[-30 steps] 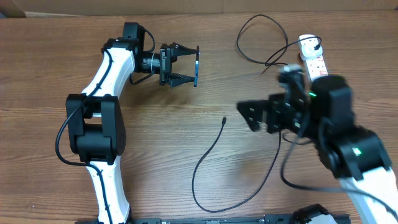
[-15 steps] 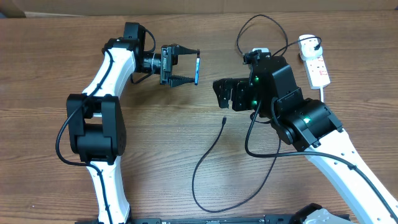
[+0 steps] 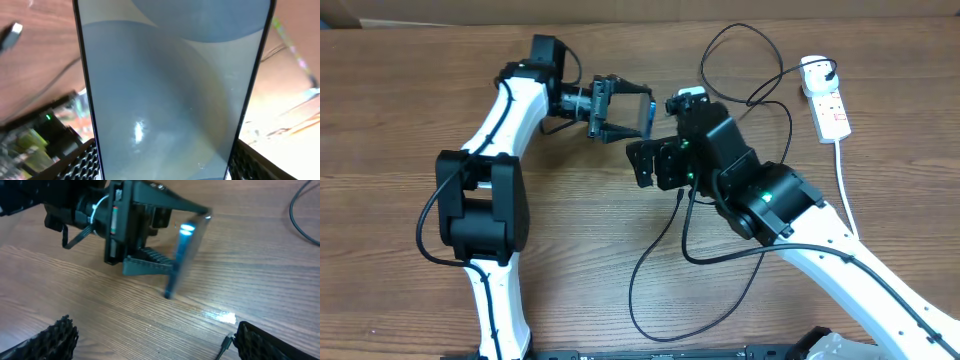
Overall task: Plug charger to phone and switch on socket
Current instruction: 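Move the right gripper toward the held phone's lower edge, then grasp the phone's lower edge with the right gripper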
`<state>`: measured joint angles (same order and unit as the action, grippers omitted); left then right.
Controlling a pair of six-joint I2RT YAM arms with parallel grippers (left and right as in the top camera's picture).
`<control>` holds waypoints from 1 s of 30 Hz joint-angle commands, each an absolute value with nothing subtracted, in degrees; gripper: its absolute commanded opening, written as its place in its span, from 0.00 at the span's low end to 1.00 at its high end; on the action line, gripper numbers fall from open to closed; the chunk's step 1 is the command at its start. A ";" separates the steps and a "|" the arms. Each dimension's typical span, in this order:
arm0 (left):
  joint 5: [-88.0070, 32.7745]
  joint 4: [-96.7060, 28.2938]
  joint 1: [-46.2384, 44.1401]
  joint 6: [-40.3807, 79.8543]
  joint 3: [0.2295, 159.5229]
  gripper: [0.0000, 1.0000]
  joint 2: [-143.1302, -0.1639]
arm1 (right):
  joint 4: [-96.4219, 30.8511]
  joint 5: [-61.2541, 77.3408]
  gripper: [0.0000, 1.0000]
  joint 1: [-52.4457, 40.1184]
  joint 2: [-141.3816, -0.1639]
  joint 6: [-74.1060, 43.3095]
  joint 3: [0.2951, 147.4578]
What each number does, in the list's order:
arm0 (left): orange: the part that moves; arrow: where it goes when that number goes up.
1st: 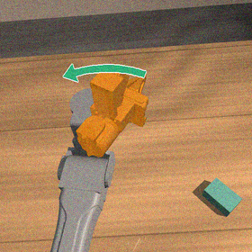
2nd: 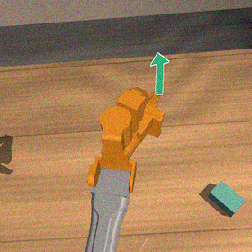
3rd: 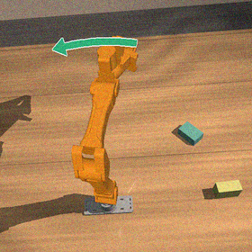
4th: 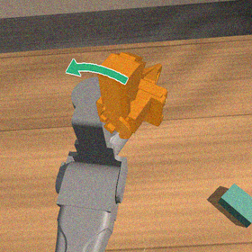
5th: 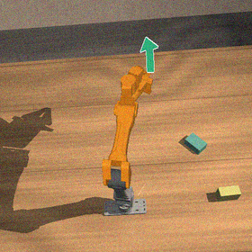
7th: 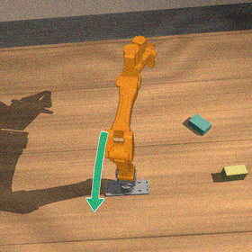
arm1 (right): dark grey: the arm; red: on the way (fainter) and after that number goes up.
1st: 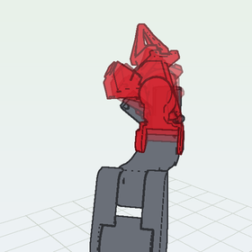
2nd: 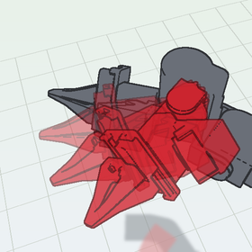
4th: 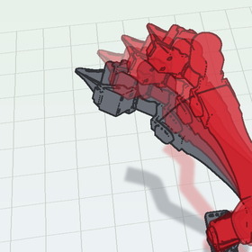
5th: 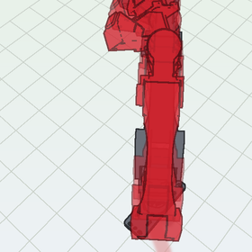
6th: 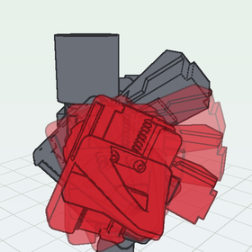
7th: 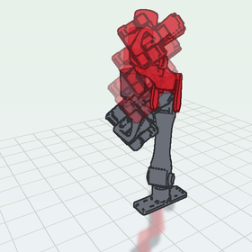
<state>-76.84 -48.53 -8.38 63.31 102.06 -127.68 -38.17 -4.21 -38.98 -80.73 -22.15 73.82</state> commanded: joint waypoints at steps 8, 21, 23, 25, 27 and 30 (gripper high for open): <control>-73.32 -45.56 -11.60 63.90 103.74 0.66 -128.05 | -37.67 -13.41 0.95 -39.05 -86.30 -32.21 75.18; -73.49 -45.58 -11.66 64.31 103.74 0.67 -128.05 | -34.15 -19.49 0.75 -39.03 -89.78 -37.74 75.18; -73.49 -45.60 -11.66 64.34 103.74 0.66 -128.05 | -33.19 -19.49 0.73 -39.03 -89.80 -37.74 75.18; -74.00 -45.60 -11.73 64.34 103.74 0.67 -128.05 | -32.58 -19.49 0.72 -39.05 -89.82 -37.71 75.13; -75.20 -45.60 -11.99 64.34 103.74 0.67 -128.05 | -31.90 -19.88 0.70 -39.03 -89.82 -37.71 74.96; -74.54 -45.60 -12.38 64.31 103.74 0.67 -128.05 | -31.73 -21.02 0.65 -39.03 -89.82 -37.69 74.96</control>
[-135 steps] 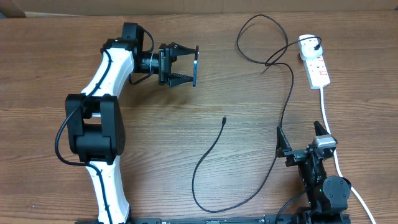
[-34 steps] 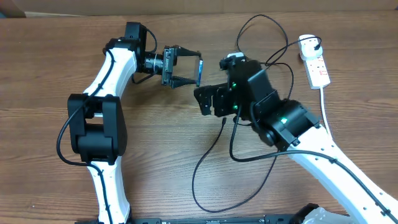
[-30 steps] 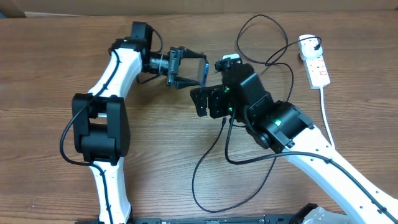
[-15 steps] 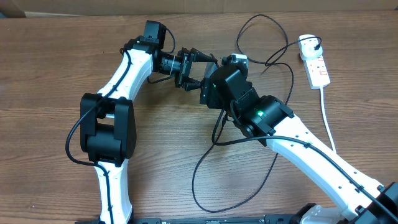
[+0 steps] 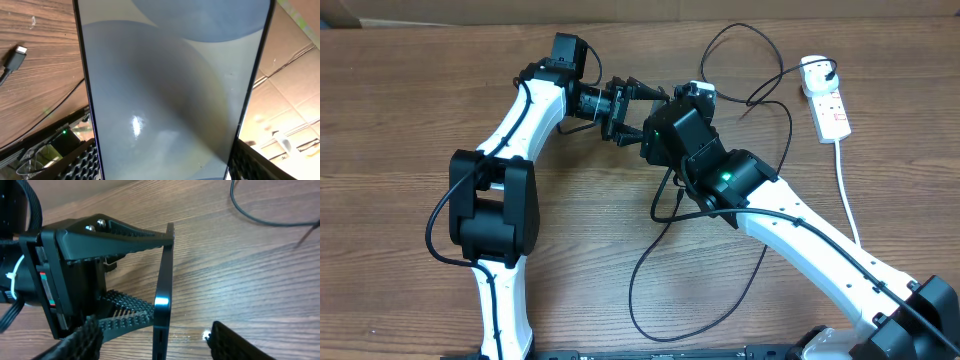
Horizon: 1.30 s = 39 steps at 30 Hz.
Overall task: Plug charger to phone and switch on socket
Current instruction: 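Grasp the phone's lower edge with the right gripper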
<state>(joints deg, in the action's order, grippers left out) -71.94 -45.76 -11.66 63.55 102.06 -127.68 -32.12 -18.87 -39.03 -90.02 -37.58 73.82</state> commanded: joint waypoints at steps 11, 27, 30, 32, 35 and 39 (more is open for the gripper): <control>-74.59 -45.58 -13.19 63.02 103.74 0.67 -128.05 | -31.94 -23.92 0.62 -38.87 -91.42 -37.47 74.96; -74.37 -45.56 -13.21 61.25 103.74 0.67 -128.05 | -30.83 -25.23 0.44 -38.83 -94.30 -37.52 74.96; -74.37 -45.58 -13.21 60.58 103.72 0.68 -128.05 | -30.41 -25.21 0.43 -38.83 -94.30 -37.50 74.96; -74.32 -45.56 -13.19 60.27 103.72 0.67 -128.05 | -29.95 -24.58 0.41 -38.83 -94.30 -37.50 74.98; -74.32 -45.56 -13.21 59.77 103.72 0.68 -128.05 | -29.63 -23.07 0.38 -38.83 -94.30 -37.50 74.96; -74.35 -45.56 -13.21 59.11 103.72 0.67 -128.05 | -29.69 -22.17 0.35 -38.83 -94.30 -37.50 74.96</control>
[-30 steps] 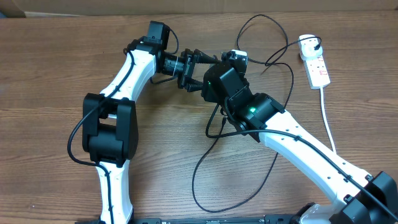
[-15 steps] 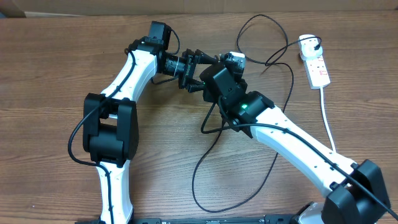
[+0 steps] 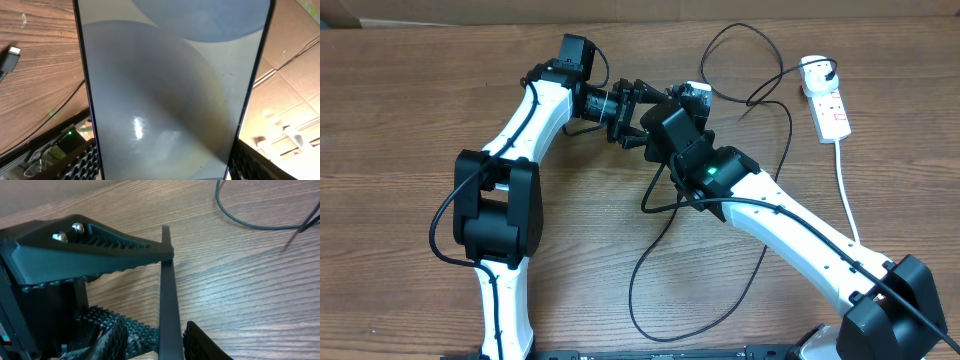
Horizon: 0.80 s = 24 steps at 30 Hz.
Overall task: Plug charger to phone and switch on socket
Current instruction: 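Grasp the phone's lower edge with the right gripper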
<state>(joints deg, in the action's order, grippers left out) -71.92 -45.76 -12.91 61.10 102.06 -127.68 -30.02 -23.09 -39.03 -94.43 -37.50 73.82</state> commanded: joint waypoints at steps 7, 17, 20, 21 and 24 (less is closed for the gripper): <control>-74.37 -45.58 -13.21 58.61 103.74 0.68 -128.05 | -30.04 -22.00 0.30 -38.83 -94.32 -37.50 74.96; -74.39 -45.58 -13.21 58.13 103.72 0.68 -128.05 | -30.06 -22.00 0.25 -38.83 -94.32 -37.50 74.96; -74.39 -45.58 -13.21 57.32 103.72 0.67 -128.05 | -30.06 -22.02 0.24 -38.83 -94.32 -37.50 74.96; -74.39 -45.60 -13.21 57.17 103.72 0.68 -128.05 | -30.06 -22.02 0.22 -38.83 -94.32 -37.50 74.96; -74.39 -45.60 -13.21 57.14 103.74 0.68 -128.05 | -30.06 -22.02 0.20 -38.83 -94.32 -37.50 74.96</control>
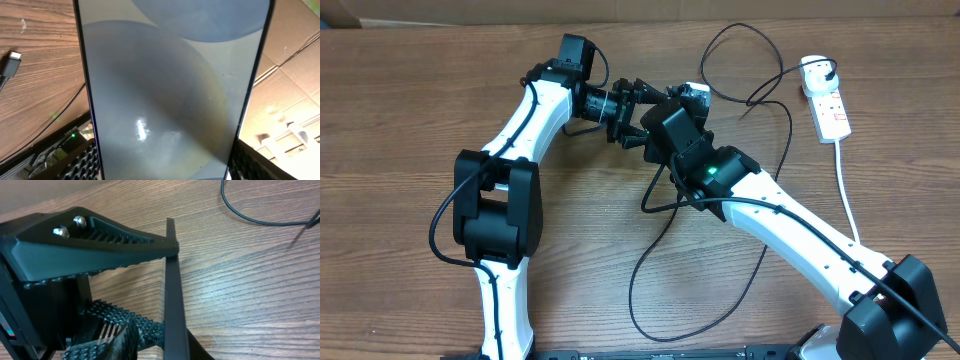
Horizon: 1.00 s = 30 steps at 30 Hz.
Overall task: Plug charger to phone and switch on socket
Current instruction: 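Grasp the phone's lower edge with the right gripper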
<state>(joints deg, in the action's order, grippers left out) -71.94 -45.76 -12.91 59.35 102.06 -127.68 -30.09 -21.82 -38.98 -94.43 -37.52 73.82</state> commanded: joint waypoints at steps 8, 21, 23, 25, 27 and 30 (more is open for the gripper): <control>-74.41 -45.60 -13.23 56.49 103.74 0.67 -128.05 | -30.06 -22.00 0.20 -38.83 -94.32 -37.52 74.96; -74.39 -45.60 -13.69 56.12 103.72 0.67 -128.05 | -30.06 -22.02 0.16 -38.83 -94.37 -37.52 74.96; -74.39 -45.58 -13.69 56.10 103.72 0.67 -128.05 | -30.09 -22.02 0.15 -38.83 -94.39 -37.52 74.96; -74.37 -45.58 -13.69 56.12 103.72 0.67 -128.05 | -30.09 -22.02 0.13 -38.83 -94.43 -37.52 74.96; -74.35 -45.58 -13.69 56.10 103.72 0.67 -128.05 | -30.06 -22.02 0.13 -38.83 -94.43 -37.52 74.96; -74.30 -45.58 -13.69 56.10 103.72 0.68 -128.05 | -30.11 -22.00 0.11 -38.83 -94.43 -37.52 74.96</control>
<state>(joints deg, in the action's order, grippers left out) -71.92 -45.76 -13.06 57.87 102.06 -127.68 -30.46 -22.00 -38.98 -94.43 -37.52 73.82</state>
